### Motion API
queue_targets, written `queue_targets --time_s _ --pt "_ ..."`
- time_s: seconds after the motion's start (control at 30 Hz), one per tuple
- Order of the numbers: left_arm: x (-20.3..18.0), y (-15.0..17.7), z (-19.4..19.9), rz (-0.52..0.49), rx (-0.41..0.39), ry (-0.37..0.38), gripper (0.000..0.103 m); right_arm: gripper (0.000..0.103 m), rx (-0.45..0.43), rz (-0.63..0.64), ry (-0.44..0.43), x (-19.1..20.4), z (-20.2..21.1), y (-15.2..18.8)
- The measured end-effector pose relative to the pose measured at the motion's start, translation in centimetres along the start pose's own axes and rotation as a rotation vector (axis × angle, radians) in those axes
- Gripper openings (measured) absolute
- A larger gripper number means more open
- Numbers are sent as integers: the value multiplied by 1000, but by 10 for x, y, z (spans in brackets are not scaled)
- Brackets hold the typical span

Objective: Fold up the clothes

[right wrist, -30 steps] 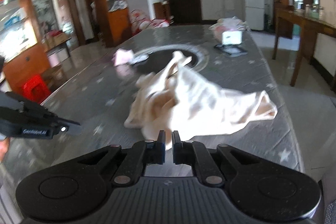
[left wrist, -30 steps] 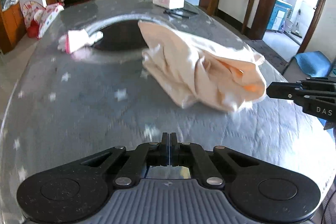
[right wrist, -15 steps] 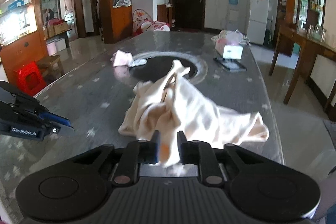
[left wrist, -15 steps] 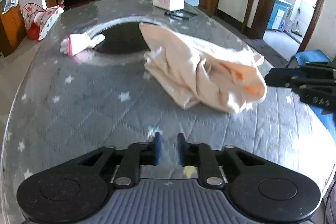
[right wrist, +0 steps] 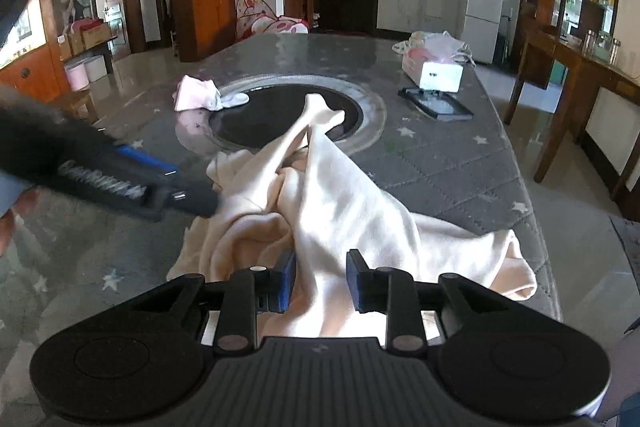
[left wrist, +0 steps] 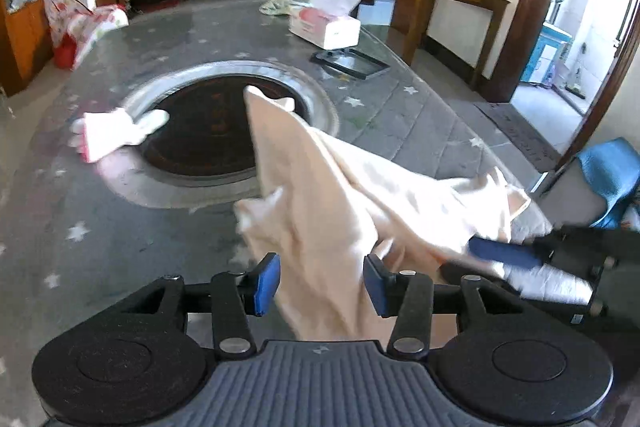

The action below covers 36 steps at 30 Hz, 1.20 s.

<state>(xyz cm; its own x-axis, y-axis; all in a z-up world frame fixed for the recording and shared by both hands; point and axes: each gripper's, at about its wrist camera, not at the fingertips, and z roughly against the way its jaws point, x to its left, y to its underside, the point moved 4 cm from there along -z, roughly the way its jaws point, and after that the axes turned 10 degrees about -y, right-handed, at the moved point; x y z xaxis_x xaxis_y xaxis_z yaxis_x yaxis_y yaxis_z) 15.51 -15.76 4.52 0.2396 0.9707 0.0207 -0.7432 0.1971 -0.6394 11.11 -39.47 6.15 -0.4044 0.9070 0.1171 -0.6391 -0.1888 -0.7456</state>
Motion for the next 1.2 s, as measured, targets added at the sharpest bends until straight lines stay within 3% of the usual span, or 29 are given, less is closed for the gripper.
queue_targets --time_s 0.07,0.17,0.3,0.37,0.67,0.87,1.13,1.2 --pt "-5 -4 -10 6 11 14 53 26 6 -4 -1 -2 -4 1" --pt "-11 -7 -22 -2 22 -1 50 13 2 -4 11 -5 -6 4" --pt "-8 -3 -32 19 49 25 13 4 -13 -5 14 -10 -3 5" --pt "-4 0 -32 28 47 28 9 3 -34 -6 20 -11 2 5" --pt "20 21 13 38 1 49 8 2 -110 -40 5 -12 47 11" --pt "43 52 54 45 -7 62 8 2 -123 -13 -43 7 89 23" --pt "66 108 98 40 30 92 8 3 -29 64 -145 50 127 51" --pt "68 117 99 36 40 91 8 4 -10 92 -130 59 129 57"
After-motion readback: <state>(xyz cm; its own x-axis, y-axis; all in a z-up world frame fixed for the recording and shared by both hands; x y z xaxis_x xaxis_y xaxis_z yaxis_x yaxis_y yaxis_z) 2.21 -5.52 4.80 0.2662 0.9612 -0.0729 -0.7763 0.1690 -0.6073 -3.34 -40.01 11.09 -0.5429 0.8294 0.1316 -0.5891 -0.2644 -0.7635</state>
